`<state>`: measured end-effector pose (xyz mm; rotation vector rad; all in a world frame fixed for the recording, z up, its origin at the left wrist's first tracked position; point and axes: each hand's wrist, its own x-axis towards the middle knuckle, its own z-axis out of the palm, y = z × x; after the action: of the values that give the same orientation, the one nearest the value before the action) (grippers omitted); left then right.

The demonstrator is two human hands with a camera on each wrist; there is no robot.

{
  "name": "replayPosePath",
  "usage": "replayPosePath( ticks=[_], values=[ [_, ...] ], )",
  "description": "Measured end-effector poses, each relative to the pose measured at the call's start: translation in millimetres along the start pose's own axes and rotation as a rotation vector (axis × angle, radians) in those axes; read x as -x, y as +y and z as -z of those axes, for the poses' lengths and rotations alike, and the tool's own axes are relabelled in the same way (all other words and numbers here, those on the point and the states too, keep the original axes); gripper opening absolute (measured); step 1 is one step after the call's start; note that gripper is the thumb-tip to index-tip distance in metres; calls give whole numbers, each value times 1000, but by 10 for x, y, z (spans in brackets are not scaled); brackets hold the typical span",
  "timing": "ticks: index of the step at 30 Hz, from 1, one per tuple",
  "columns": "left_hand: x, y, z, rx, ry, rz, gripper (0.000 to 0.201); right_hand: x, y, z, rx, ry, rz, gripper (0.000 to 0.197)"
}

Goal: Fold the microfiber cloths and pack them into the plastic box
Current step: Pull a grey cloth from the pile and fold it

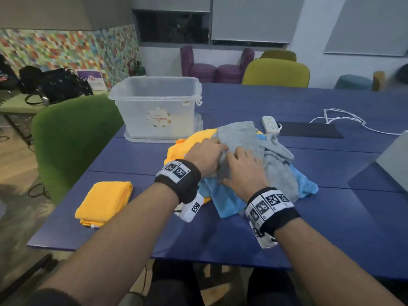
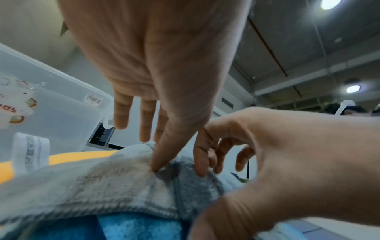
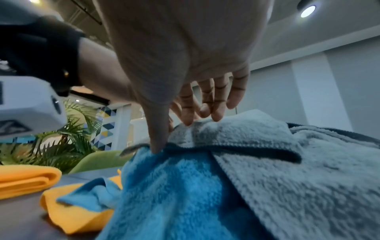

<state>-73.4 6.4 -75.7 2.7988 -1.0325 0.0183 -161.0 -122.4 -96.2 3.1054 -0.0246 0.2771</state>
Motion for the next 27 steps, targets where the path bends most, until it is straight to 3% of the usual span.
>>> replayPosePath(
  ticks=[2,4,8,12,19,22,25,27],
  values=[
    [-117,-14,11,-37,-51,-36,56,-29,-30,-51,61,-44,3,70],
    [-202,-47,18,-55,-89,-67,59,-38,-46,-90,80,-66,14,65],
    [-263,-104,66,-25,-129,-116,58,-14,25,-112,-38,-29,70,29],
    [-290,-167,87,-30,-52,-122,55,32,150,-19,-301,112,76,11],
    [-373,-113,127,121,113,-38,11,4,308,366,-581,376,-134,7],
    [-380,-37,215,215,162,-27,9,5,394,613,-645,486,-211,12],
    [-383,-6,325,228,174,-29,24,-27,501,854,-683,614,-249,16],
    [-377,-9,402,202,169,-6,23,-69,579,995,-704,675,-267,22]
  ],
)
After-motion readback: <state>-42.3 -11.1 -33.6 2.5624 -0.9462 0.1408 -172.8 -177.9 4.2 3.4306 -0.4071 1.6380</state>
